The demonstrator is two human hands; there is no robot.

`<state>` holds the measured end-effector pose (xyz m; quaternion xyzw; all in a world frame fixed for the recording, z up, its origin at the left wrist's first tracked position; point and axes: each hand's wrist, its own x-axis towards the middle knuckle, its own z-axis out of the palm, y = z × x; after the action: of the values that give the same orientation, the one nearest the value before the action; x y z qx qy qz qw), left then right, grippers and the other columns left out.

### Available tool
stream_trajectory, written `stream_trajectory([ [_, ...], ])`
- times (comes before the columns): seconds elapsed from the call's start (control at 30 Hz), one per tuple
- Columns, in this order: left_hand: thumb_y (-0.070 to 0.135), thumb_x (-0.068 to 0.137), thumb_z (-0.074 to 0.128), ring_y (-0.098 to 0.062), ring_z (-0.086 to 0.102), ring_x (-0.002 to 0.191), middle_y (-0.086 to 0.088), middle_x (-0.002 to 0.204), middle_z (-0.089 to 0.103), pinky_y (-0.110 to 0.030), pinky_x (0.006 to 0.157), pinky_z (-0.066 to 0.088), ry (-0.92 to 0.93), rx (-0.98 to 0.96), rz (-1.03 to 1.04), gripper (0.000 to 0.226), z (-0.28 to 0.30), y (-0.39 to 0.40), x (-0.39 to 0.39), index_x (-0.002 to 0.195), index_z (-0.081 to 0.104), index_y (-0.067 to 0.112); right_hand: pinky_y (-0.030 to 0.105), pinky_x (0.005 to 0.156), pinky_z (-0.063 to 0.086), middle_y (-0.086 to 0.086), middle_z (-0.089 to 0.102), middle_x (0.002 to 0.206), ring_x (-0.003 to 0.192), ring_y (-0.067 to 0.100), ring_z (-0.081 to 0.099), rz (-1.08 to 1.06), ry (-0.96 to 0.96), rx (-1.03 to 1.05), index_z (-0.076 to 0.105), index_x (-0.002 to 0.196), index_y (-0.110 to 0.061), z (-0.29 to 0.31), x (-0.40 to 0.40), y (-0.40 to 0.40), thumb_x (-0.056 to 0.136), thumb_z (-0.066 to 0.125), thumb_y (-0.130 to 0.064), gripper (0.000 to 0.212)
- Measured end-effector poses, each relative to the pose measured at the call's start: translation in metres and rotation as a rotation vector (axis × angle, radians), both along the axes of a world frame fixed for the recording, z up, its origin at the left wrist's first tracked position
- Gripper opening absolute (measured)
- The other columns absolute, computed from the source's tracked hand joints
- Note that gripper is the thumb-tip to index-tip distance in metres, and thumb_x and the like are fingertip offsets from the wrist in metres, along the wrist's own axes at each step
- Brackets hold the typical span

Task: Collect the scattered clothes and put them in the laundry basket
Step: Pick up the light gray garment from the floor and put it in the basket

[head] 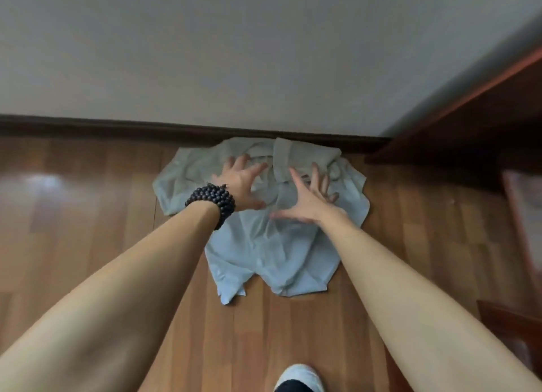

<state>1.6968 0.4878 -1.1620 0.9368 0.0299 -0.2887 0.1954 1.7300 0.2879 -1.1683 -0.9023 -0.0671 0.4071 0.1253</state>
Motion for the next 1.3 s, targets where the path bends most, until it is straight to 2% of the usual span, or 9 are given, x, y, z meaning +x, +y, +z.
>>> stream_trajectory([
  [0.13, 0.064, 0.061, 0.081, -0.044, -0.016, 0.151, -0.004, 0.165, -0.019, -0.081, 0.107, 0.017, 0.128, 0.179, -0.121, 0.124, -0.055, -0.003, 0.001, 0.150, -0.005, 0.053, 0.075, 0.122, -0.003, 0.004, -0.039, 0.168, 0.153, 0.038, -0.039, 0.011, -0.019, 0.018, -0.014, 0.160, -0.051, -0.057, 0.012, -0.010, 0.059, 0.085, -0.076, 0.143],
  [0.27, 0.062, 0.068, 0.076, -0.045, -0.001, 0.150, -0.010, 0.165, -0.004, -0.073, 0.106, 0.026, 0.064, 0.334, -0.207, 0.103, -0.081, -0.006, -0.008, 0.149, 0.015, 0.050, 0.073, 0.122, 0.006, 0.006, -0.009, 0.172, 0.159, 0.039, -0.015, 0.006, -0.183, 0.007, 0.023, 0.159, -0.045, -0.084, 0.001, -0.014, 0.076, 0.082, -0.057, 0.103],
  [0.33, 0.044, 0.080, 0.073, -0.041, 0.031, 0.139, -0.013, 0.154, 0.030, -0.058, 0.103, 0.042, -0.081, 0.222, -0.210, 0.066, -0.083, -0.008, -0.007, 0.140, 0.045, 0.037, 0.066, 0.119, 0.025, 0.009, 0.027, 0.161, 0.154, 0.038, 0.014, 0.028, -0.333, 0.051, 0.053, 0.144, -0.031, -0.087, -0.011, -0.014, 0.087, 0.074, -0.028, 0.060],
  [0.43, 0.009, 0.084, 0.067, -0.035, 0.063, 0.108, -0.015, 0.113, 0.068, -0.034, 0.080, 0.048, -0.147, -0.144, 0.007, 0.029, -0.075, -0.010, -0.003, 0.112, 0.069, 0.016, 0.040, 0.104, 0.044, 0.017, 0.064, 0.128, 0.130, 0.039, 0.052, -0.142, -0.352, 0.280, 0.068, 0.124, -0.007, -0.083, -0.025, -0.017, 0.087, 0.059, 0.005, 0.041],
  [0.6, 0.015, 0.080, 0.069, -0.021, 0.064, 0.077, -0.007, 0.079, 0.072, -0.036, 0.068, 0.052, -0.146, -0.488, 0.585, 0.007, -0.013, -0.012, -0.011, 0.075, 0.065, 0.014, 0.030, 0.088, 0.053, -0.001, 0.073, 0.105, 0.104, 0.021, 0.069, -0.740, -0.143, 0.555, 0.066, 0.115, -0.021, -0.006, -0.026, -0.009, 0.096, 0.053, 0.002, 0.033],
  [0.73, 0.028, 0.078, 0.068, -0.025, 0.069, 0.076, -0.011, 0.080, 0.074, -0.054, 0.076, 0.060, -0.091, -0.709, 0.797, 0.016, 0.090, -0.015, -0.017, 0.069, 0.064, 0.015, 0.038, 0.089, 0.059, 0.005, 0.075, 0.104, 0.102, 0.025, 0.072, -0.962, -0.084, 0.775, 0.067, 0.105, -0.021, 0.109, -0.035, 0.005, 0.098, 0.058, -0.003, 0.022],
  [0.93, 0.013, 0.076, 0.072, -0.017, 0.069, 0.083, -0.008, 0.090, 0.075, -0.039, 0.076, 0.061, -0.152, -0.938, 0.772, 0.007, 0.315, -0.033, -0.028, 0.083, 0.071, 0.015, 0.025, 0.082, 0.057, -0.008, 0.077, 0.100, 0.089, 0.001, 0.072, -1.080, -0.181, 0.952, 0.071, 0.108, -0.032, 0.318, -0.062, 0.021, 0.096, 0.061, -0.005, 0.031],
  [1.17, 0.034, 0.103, 0.043, -0.021, 0.072, 0.095, -0.013, 0.109, 0.074, -0.027, 0.075, 0.057, 0.101, -1.338, 0.688, 0.041, 0.582, -0.065, -0.069, 0.124, 0.062, 0.004, 0.043, 0.108, 0.052, 0.005, 0.076, 0.123, 0.119, 0.019, 0.069, -1.213, -0.255, 1.096, 0.076, 0.110, -0.032, 0.573, -0.117, 0.018, 0.095, 0.055, -0.050, 0.031],
  [1.3, 0.031, 0.102, 0.045, -0.026, 0.072, 0.094, -0.009, 0.101, 0.077, -0.038, 0.078, 0.060, 0.006, -1.215, 0.533, 0.032, 0.700, -0.085, -0.095, 0.107, 0.072, 0.014, 0.014, 0.088, 0.053, -0.011, 0.075, 0.118, 0.104, -0.010, 0.071, -1.292, -0.345, 1.122, 0.067, 0.125, -0.028, 0.691, -0.159, 0.001, 0.111, 0.037, -0.045, 0.037],
])
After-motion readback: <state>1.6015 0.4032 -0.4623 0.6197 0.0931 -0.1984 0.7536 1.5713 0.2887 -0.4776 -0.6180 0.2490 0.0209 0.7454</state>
